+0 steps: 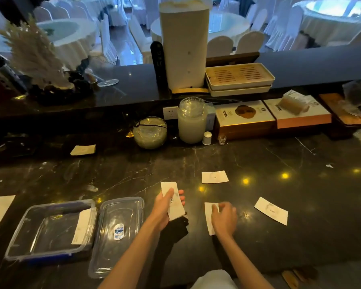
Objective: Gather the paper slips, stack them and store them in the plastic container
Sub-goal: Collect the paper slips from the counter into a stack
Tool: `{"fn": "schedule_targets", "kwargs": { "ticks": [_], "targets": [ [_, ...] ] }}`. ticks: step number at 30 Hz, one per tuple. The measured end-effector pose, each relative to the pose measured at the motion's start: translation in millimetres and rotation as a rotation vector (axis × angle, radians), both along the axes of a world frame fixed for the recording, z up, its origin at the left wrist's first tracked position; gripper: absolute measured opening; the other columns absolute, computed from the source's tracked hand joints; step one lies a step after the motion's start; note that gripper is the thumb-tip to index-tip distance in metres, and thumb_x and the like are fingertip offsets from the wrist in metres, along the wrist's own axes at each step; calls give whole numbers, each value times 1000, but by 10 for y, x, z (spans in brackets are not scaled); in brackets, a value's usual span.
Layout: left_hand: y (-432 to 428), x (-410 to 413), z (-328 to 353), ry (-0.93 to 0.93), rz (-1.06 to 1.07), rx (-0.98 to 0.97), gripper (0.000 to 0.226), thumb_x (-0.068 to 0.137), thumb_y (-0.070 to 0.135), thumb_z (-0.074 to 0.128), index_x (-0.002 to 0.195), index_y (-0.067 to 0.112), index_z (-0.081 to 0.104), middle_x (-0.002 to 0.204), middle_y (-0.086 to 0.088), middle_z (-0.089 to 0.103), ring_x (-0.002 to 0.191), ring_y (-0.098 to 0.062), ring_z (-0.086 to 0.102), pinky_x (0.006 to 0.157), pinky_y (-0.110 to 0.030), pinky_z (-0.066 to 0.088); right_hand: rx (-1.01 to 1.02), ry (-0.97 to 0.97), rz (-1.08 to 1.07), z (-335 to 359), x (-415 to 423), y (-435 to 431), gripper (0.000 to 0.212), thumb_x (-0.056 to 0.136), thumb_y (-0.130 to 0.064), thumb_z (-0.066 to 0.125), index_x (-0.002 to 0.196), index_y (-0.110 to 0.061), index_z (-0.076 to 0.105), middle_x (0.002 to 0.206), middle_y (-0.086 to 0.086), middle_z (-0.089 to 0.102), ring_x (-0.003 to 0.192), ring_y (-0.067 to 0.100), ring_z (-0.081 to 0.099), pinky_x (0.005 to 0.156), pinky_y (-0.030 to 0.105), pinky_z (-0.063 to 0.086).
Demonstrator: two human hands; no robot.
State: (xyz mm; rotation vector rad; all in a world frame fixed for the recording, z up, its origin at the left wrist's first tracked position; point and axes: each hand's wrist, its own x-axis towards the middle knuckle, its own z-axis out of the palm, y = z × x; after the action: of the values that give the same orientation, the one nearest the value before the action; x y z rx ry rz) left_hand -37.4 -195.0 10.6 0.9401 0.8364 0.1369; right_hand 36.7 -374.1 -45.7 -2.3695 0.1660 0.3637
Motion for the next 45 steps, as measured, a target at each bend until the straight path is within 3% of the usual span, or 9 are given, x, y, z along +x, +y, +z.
{"fn": "schedule_targets", "kwargs": {
  "ticks": [4, 9, 14, 18, 22, 26, 36, 40, 45],
  "targets": [
    [95, -147, -5, 27, 16, 0, 32, 103, 19, 49, 132, 5, 46, 101, -17, 73, 78, -25, 71, 67, -35, 62, -276, 161, 11, -285, -95, -107, 59, 82, -47, 70, 122, -9, 50, 130, 18, 46, 119, 35, 48, 87, 41, 48],
    [84, -231, -45, 47, 27, 18, 34, 102, 19, 50, 134, 7, 45, 100, -16, 72, 76, -23, 72, 66, -35, 61, -353, 157, -6, -357, -177, -68, 55, 82, -43, 72, 120, -6, 55, 128, 20, 50, 118, 35, 50, 92, 41, 47],
    [77, -240, -82, 14, 62, 49, 32, 103, 15, 49, 135, 17, 47, 100, -20, 67, 75, -25, 67, 69, -38, 61, 278, 201, -206, -211, -91, -44, 22, 87, -21, 71, 102, -12, 58, 108, 16, 67, 94, 30, 63, 80, 41, 53],
    [63, -145, -35, 13, 10, 36, 31, 101, 28, 53, 129, 15, 49, 110, -17, 68, 89, -27, 70, 77, -38, 61, 613, 200, -206, 170, -64, 213, 21, 88, -18, 69, 105, -16, 57, 100, 2, 65, 85, 10, 64, 65, 23, 53],
    [-24, 20, 44, 2, -73, 59, 33, 100, 40, 50, 124, 18, 53, 118, -13, 69, 103, -29, 70, 84, -44, 59, 726, 292, -126, 446, -202, 555, 18, 85, -22, 73, 97, -25, 60, 96, -4, 69, 89, 11, 70, 75, 32, 61],
    [-103, 155, 27, -6, -97, 124, 38, 97, 37, 57, 128, 16, 53, 115, -13, 71, 98, -26, 71, 80, -40, 61, 756, 266, -108, 484, -320, 648, 20, 81, -23, 77, 93, -26, 62, 88, -4, 72, 78, 9, 72, 62, 20, 56],
    [-44, 359, -85, -25, -41, 83, 32, 103, 23, 49, 133, 13, 46, 116, -15, 70, 103, -31, 70, 95, -51, 55, 413, 21, 244, 591, 261, 566, 3, 85, -29, 71, 84, -29, 68, 87, -16, 63, 86, 5, 61, 72, 17, 47],
    [111, 472, -51, -27, -2, 65, 34, 102, 20, 52, 134, 12, 45, 114, -18, 69, 93, -27, 70, 85, -42, 60, 311, -82, 250, 625, 1072, 495, 17, 89, -21, 66, 104, -16, 72, 98, -1, 70, 97, 17, 64, 79, 29, 52],
    [152, 558, -118, 14, 58, 43, 33, 99, 19, 57, 130, 11, 49, 97, -14, 70, 78, -23, 70, 72, -38, 61, -109, -18, 450, 276, 1941, 498, 34, 93, -16, 61, 127, -12, 63, 125, 10, 67, 117, 27, 60, 100, 42, 48]
  ]
}}
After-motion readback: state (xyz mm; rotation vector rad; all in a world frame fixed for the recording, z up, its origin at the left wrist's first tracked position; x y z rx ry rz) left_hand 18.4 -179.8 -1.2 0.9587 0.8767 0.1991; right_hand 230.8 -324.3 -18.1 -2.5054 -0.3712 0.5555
